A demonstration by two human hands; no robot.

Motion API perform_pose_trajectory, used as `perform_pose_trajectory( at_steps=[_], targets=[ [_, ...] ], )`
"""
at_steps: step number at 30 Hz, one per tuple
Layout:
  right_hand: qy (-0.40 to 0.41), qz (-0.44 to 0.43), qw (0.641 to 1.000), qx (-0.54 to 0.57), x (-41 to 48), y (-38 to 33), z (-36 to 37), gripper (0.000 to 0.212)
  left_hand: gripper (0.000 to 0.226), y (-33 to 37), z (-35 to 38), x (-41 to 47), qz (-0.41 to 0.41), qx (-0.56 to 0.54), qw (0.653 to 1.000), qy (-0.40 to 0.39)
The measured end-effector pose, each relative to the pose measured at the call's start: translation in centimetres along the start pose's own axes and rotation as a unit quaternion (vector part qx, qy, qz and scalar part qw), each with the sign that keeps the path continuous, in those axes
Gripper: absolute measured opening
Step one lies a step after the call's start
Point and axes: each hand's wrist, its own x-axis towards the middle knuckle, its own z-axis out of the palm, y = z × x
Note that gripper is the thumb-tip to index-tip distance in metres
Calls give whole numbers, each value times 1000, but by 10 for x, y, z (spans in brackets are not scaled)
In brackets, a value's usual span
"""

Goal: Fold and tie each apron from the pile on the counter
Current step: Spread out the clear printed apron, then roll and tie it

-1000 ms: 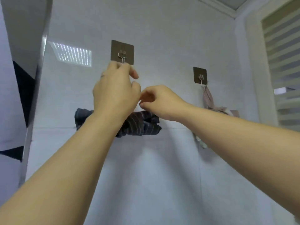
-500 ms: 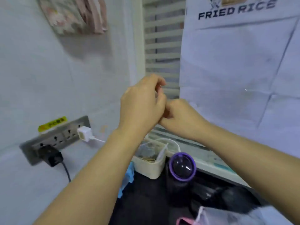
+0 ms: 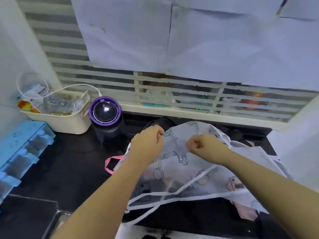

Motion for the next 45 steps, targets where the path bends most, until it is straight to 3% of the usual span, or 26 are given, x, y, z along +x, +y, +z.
perform_pose_trajectory(
  at_steps=[2,6,10,13,16,19,23,27,30,35,37,39,42,45],
  targets=[
    [-32,32,998,-41,-6,31,15,17,22,-10,24,-7,7,36,997,-64],
    [-43,86,991,-96,-21,79,35,56,27,-8,71,-16,97,56,966,-234],
    [-56,104,981,-151,-28,91,41,80,73,-6,100,-27,116,75,939,-316],
    [-124,94,972,-178,-33,94,42,104,113,0,115,-27,99,125,913,-374],
    [-159,80,945,-273,-43,98,48,129,127,3,128,-33,143,223,873,-410],
    [-121,73,930,-338,-56,107,54,115,116,1,139,-36,159,256,866,-399],
    [-78,85,961,-252,-65,119,50,84,75,1,133,-23,152,206,883,-392],
    [-48,91,968,-230,-69,120,45,64,44,6,110,-4,137,126,885,-426],
    [6,128,961,-244,-68,120,44,57,11,16,89,12,124,105,914,-371],
    [130,248,917,-285,-66,119,10,21,24,33,21,41,132,80,971,-181],
    [153,296,907,-258,-63,115,-20,21,26,37,-8,56,156,111,975,-117],
    [207,295,919,-161,-57,103,-56,26,26,45,-39,67,166,141,973,-70],
    [299,242,918,99,-49,67,-111,25,24,57,-79,79,158,212,964,1],
    [331,171,819,437,-60,28,-156,28,22,60,-117,88,125,255,956,77]
  ],
)
